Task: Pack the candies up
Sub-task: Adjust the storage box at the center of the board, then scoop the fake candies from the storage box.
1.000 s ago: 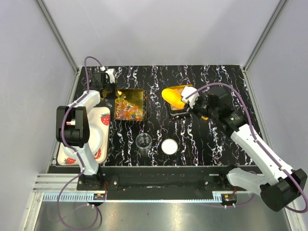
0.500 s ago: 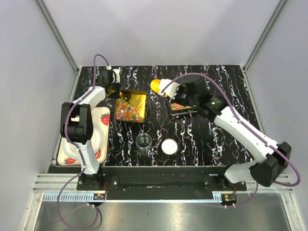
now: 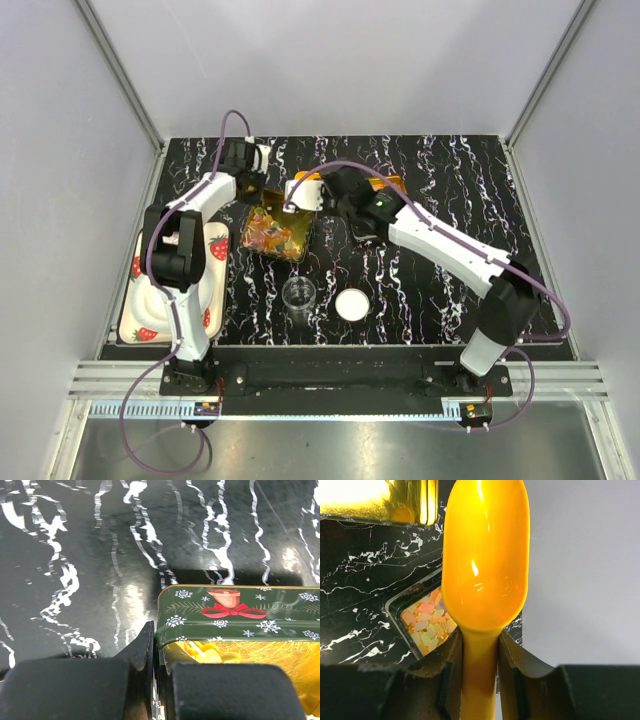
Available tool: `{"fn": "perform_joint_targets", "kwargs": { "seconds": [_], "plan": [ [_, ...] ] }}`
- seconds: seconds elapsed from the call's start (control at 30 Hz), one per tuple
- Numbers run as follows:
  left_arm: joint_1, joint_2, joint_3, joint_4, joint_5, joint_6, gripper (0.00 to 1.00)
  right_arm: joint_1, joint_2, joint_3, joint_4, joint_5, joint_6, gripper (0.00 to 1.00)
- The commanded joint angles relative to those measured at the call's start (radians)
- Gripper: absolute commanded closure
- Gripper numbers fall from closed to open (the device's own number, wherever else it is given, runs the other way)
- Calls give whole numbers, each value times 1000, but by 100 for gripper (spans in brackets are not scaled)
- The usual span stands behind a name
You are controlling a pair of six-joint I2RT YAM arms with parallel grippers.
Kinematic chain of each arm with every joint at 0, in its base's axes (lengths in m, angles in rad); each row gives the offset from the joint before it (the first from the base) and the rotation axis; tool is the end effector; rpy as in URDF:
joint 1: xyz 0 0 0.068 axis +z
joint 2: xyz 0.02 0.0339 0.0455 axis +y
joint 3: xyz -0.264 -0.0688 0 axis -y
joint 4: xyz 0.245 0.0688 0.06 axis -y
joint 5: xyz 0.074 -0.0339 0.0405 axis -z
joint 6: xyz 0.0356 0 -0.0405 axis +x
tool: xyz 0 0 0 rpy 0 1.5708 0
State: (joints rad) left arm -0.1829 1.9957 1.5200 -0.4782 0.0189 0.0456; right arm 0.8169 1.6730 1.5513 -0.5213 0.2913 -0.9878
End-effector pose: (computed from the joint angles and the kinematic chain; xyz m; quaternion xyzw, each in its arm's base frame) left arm 0.4301 -0.0802 0.2058 0.1115 0.9462 -0.0298 0.3022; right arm 0.2702 0.2729 0.3411 -0.6542 0.5994 -0.1671 0.4300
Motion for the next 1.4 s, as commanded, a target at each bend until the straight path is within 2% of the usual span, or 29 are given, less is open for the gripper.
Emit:
{"fn": "perform_joint_targets", "kwargs": {
  "seconds": [0.0,0.37,0.83,1.1,1.37],
  "plan": [
    [-7,24,72,-23,-16,39,100,54,34,62,7,88,-121,100],
    [-21,77,166,-94,-17,31,100,128,215,134,-6,203,-296,100],
    [-55,61,172,-108,-51,25,100,165,419,274,-42,364,-500,100],
    [-55,48,161,-108,-45,19,100,188,462,291,-83,404,-538,100],
    [-55,37,149,-105,-37,17,100,218,478,291,-141,365,-511,100]
  ]
}}
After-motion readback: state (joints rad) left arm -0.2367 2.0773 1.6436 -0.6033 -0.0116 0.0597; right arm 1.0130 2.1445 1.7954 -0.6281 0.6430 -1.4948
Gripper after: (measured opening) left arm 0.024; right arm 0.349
